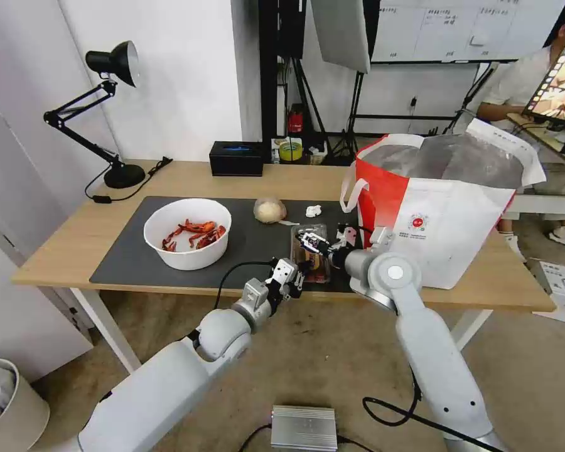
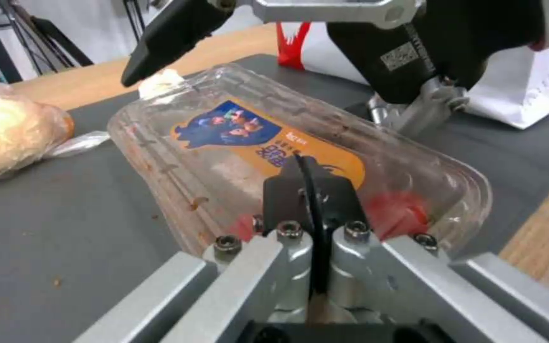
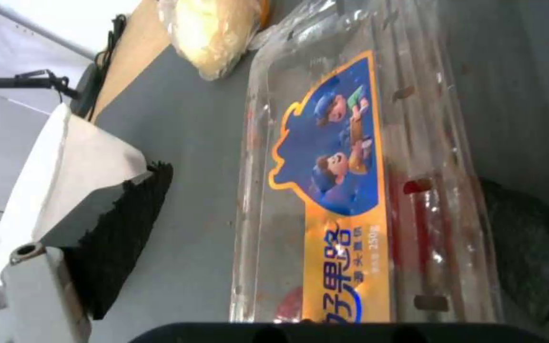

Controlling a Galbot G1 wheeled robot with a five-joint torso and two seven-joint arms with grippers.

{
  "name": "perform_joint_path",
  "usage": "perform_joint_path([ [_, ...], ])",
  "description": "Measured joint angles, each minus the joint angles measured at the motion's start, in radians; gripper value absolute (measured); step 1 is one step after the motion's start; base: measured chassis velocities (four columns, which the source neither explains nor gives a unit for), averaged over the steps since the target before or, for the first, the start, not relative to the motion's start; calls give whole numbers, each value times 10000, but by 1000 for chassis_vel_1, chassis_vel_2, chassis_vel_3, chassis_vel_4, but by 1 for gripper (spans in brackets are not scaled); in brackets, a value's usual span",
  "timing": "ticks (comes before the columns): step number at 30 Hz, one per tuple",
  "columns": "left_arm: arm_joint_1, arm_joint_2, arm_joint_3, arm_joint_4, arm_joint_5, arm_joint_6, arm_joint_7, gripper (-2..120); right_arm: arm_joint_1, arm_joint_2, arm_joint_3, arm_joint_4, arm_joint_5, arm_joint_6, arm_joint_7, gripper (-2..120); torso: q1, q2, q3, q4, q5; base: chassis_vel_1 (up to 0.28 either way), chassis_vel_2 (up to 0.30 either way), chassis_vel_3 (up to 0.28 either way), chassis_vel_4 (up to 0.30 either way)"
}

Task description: Pick up the trash from the table and place it into the takeout bag.

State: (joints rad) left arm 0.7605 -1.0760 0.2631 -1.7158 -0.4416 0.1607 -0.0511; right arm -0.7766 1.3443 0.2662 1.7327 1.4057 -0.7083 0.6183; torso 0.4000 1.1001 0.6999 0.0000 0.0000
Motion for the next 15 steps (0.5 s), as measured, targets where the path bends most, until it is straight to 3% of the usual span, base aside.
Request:
perform_joint_path([
  [15,58,26,1,-66,12,-40,-20,0,95,170,-33,-166,28,-111,50,100,0,-1,0,0,0,0,0,0,0],
])
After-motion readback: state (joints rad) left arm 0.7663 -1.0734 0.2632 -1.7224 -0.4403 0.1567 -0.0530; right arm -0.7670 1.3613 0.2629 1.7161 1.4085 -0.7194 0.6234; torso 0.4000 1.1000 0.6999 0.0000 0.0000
